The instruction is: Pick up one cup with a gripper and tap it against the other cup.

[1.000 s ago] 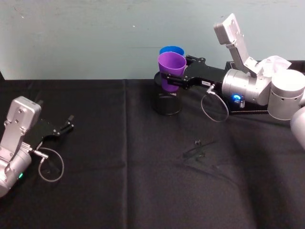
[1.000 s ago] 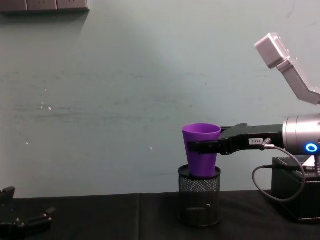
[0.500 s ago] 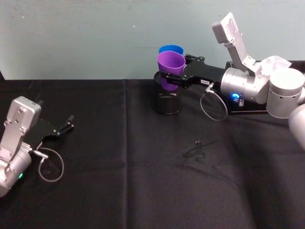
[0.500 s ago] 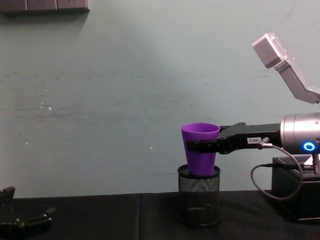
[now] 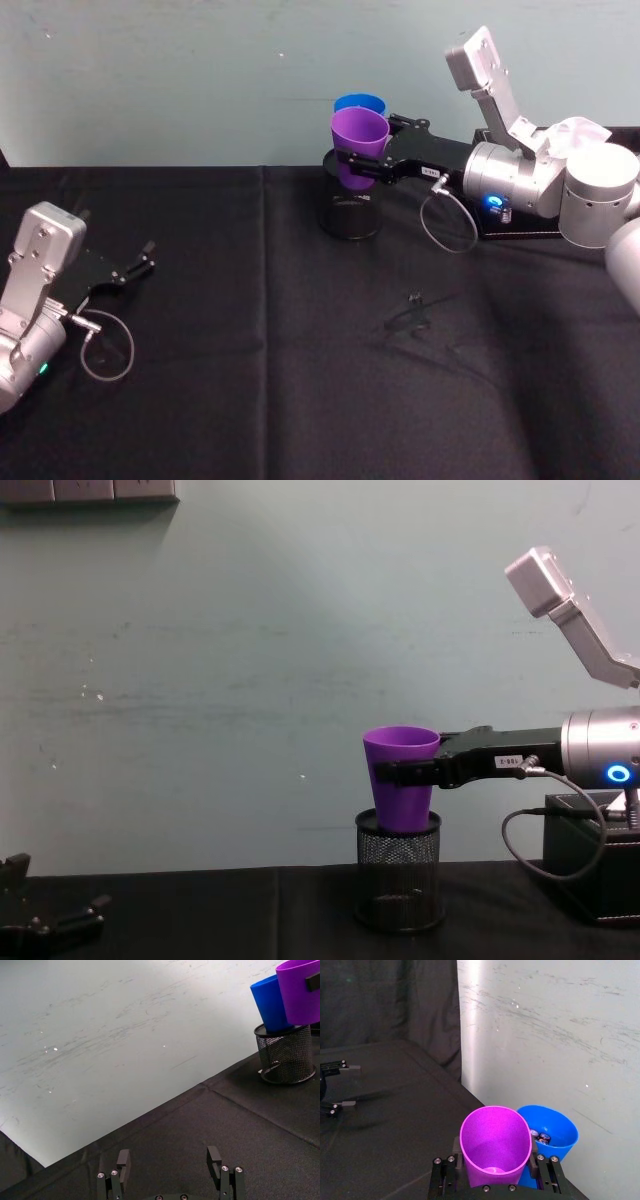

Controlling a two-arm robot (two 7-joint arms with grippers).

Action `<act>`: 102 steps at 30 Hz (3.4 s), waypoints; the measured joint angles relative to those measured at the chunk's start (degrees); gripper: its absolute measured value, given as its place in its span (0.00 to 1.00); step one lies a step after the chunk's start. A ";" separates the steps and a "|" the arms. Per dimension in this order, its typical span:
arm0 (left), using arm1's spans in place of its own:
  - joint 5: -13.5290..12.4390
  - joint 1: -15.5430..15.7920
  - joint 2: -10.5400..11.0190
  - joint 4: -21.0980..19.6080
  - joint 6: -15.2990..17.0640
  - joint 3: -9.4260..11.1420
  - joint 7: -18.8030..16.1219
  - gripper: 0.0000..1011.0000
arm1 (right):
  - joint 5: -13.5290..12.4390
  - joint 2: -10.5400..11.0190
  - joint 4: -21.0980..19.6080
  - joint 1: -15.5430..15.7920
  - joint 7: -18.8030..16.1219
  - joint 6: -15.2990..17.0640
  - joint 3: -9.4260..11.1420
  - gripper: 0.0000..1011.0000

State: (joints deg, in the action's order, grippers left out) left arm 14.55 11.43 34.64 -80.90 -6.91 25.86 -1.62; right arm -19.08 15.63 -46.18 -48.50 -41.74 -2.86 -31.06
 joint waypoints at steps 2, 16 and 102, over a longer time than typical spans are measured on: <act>0.00 0.00 0.00 0.00 0.00 0.00 0.00 0.99 | -0.01 -0.01 0.02 -0.01 0.00 0.01 0.00 0.72; 0.00 0.00 0.00 0.00 0.00 0.00 0.00 0.99 | -0.10 -0.04 0.11 -0.05 0.04 0.01 0.00 0.72; 0.00 0.00 0.00 0.00 0.00 0.00 0.00 0.99 | -0.09 -0.04 0.11 -0.05 0.07 0.01 0.00 0.72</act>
State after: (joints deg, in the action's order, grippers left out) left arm 14.55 11.43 34.65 -80.90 -6.91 25.86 -1.62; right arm -19.17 15.59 -46.07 -48.56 -41.66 -2.85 -31.06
